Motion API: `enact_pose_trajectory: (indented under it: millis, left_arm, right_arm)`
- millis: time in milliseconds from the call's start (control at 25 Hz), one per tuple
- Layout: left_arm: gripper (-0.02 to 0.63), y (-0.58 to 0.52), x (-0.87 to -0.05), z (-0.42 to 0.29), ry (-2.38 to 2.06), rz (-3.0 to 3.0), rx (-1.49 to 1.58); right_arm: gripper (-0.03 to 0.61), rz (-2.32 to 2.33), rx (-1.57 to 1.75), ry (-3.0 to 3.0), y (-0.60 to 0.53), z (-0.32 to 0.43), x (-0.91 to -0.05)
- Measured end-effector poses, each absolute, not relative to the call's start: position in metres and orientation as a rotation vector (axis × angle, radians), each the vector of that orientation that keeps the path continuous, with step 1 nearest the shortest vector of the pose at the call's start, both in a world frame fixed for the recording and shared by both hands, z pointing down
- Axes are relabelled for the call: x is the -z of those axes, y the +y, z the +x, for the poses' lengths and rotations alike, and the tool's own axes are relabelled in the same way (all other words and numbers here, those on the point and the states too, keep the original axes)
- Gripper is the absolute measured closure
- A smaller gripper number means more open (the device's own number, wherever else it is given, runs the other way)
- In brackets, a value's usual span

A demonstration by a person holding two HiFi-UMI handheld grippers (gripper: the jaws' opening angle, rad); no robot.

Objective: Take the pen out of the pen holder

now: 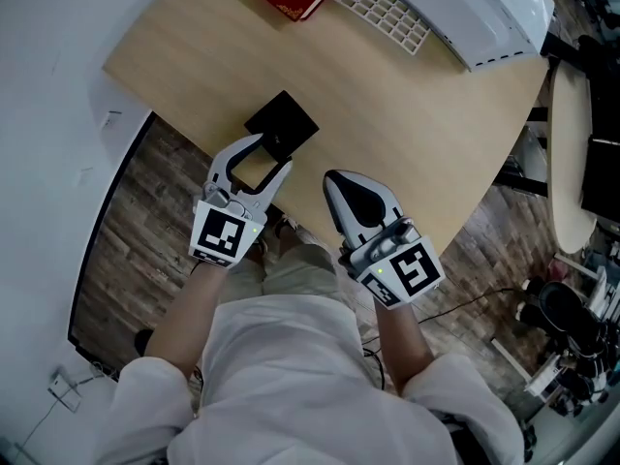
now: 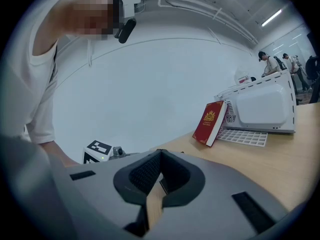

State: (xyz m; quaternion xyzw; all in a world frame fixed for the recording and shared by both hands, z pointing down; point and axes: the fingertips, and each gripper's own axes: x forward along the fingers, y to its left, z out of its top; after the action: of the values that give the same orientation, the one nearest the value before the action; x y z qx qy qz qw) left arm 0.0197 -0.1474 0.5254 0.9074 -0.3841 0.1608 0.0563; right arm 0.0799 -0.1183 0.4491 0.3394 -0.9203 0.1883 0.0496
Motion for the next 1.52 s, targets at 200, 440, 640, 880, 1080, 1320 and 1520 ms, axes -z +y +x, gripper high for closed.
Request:
enact_pose_trajectory:
  millis: [200,440,640,880,1080,1320,1520]
  left_arm:
    - [0.437,-0.147,-0.520,0.019,-1.164,2.755,-0.447]
    - [0.463,-0.149,-0.519,0.021,-1.188,2.765,-0.435]
    - [0.474,-0.156,-0.522,0.022,-1.201,2.755,-0.455]
    - [0.482,-0.168,-0.523,0.017,-1.234,2.733,-0.489]
    - [0.502,-0.177,-0.524,0.019,-1.237,2.728,-0.502]
    - [0.515,-0.186,-0.526,0.018,-1.268,2.698,-0.504]
    - [0.534,-0.190,-0.528,0.018,-1.256,2.709,-0.533]
  right_arm:
    - [0.578,0.992,-0.571,-2.801,-0.117,0.077,-0.453]
    - [0.578,0.963,-0.552,-2.788,-0.115,0.078,-0.459]
    - [0.578,0.948,-0.530,-2.783,-0.118,0.079,-0.461]
    - [0.578,0.950,-0.545,-2.800,-0.125,0.079,-0.461]
    - [0.578,0.955,-0.559,-2.808,-0.128,0.079,-0.463]
    - [0.578,0.959,-0.573,-2.817,-0.131,0.082,-0.465]
    - [0.578,0.969,-0.569,-2.822,-0.131,0.079,-0.465]
